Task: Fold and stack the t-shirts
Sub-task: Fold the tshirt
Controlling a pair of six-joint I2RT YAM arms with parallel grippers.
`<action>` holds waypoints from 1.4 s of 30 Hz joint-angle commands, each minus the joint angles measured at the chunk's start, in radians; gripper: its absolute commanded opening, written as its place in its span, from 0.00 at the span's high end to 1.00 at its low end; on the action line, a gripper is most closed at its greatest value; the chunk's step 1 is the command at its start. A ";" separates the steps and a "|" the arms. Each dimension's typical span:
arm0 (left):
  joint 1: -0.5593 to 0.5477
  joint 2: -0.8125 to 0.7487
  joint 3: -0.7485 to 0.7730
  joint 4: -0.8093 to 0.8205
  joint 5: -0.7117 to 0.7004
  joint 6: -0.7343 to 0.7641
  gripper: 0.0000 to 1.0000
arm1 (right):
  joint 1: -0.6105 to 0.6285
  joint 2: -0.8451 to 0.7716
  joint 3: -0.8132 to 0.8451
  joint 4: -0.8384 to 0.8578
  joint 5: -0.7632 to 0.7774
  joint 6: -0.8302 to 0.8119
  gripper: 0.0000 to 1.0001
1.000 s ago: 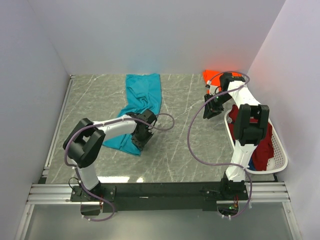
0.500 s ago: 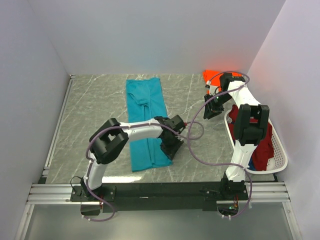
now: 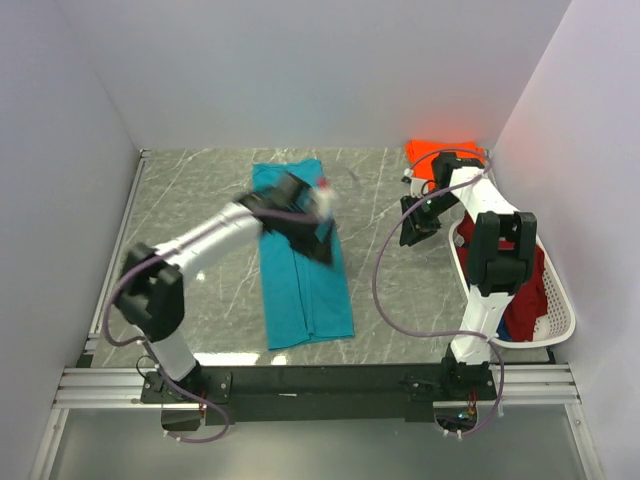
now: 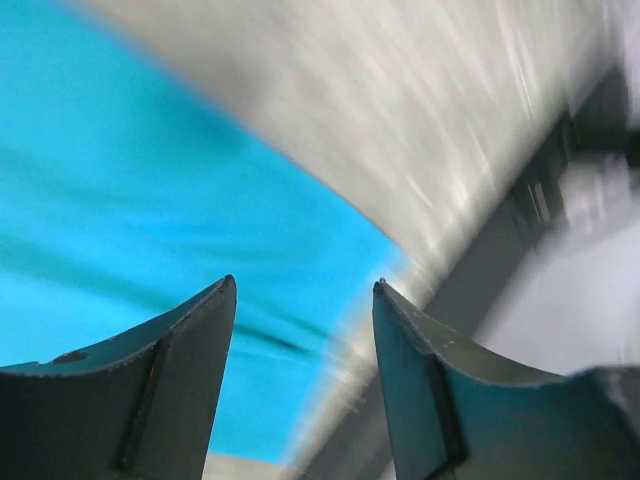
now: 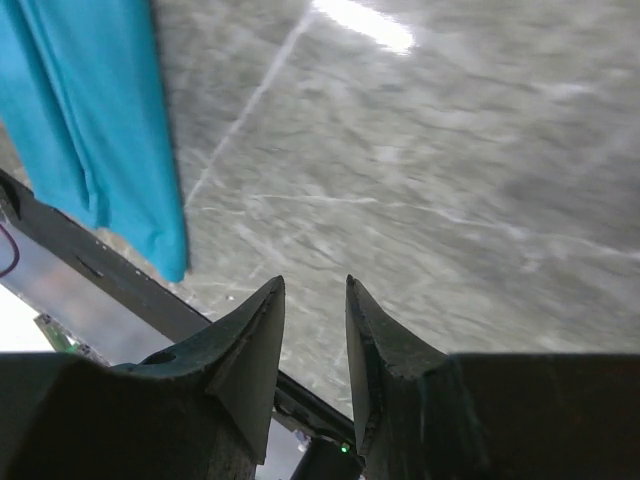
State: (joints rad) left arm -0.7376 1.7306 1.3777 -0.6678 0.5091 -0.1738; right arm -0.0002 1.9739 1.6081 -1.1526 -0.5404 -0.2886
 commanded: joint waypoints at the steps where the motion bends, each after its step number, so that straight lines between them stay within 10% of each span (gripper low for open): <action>1: 0.265 0.009 0.076 0.031 -0.006 0.077 0.38 | 0.060 -0.086 -0.040 0.068 -0.049 0.028 0.62; 7: 0.495 0.309 0.407 0.013 -0.096 0.053 0.41 | 0.094 -0.063 -0.028 0.108 -0.064 0.066 0.62; 23: 0.508 0.797 0.836 0.119 -0.207 -0.079 0.48 | 0.088 -0.053 -0.027 0.103 -0.027 0.062 0.63; 37: 0.445 0.885 0.942 0.126 -0.147 -0.084 0.47 | 0.075 -0.038 0.021 0.076 -0.016 0.051 0.63; 42: 0.474 0.779 0.948 0.198 -0.152 -0.086 0.27 | 0.074 -0.043 0.126 0.033 -0.019 0.028 0.61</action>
State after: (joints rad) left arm -0.2871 2.5797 2.2951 -0.5137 0.3481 -0.2474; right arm 0.0807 1.9530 1.6226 -1.0931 -0.5613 -0.2337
